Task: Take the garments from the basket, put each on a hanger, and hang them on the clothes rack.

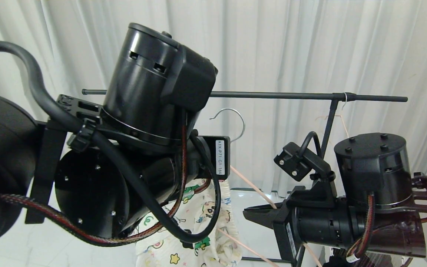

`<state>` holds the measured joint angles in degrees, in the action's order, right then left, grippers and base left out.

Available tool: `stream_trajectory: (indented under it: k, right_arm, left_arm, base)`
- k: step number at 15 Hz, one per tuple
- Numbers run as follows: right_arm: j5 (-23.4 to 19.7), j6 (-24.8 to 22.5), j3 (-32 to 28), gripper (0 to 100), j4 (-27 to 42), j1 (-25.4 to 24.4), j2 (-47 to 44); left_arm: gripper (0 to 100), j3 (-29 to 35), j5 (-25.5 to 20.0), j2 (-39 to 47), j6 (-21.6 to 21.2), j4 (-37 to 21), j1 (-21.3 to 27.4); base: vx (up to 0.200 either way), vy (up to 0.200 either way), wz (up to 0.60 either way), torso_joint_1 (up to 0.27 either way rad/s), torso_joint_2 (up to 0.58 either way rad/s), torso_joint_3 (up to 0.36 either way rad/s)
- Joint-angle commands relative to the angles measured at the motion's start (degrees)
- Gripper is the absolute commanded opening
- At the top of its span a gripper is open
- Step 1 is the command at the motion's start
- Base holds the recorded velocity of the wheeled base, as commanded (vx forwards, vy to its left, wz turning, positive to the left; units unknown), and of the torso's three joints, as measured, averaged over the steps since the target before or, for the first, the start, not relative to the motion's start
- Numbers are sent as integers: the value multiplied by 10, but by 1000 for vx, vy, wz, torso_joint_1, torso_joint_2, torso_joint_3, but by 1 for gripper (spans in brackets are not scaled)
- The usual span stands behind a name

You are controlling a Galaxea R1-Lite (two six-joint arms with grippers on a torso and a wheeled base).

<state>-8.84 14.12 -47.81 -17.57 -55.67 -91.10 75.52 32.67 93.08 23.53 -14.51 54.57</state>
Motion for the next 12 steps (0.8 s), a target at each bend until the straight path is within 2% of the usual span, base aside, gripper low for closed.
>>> stream_trajectory:
  k: [1,5,6,12]
  right_arm:
    - [4,4,2,0,0,0,0]
    - [39,14,3,0,0,2,3]
    - [43,14,4,0,0,2,3]
    - [45,14,4,0,-2,17,15]
  left_arm:
    - [0,-8,-1,-1,-1,11,0]
    - [0,-13,-1,-13,-1,14,1]
    - [100,-13,1,-14,-1,14,0]
    - [100,-29,11,-45,-15,14,-2]
  base:
    - [0,0,0,0,0,0]
    - [0,0,0,0,0,0]
    - [0,0,0,0,0,0]
    - [0,0,0,0,0,0]
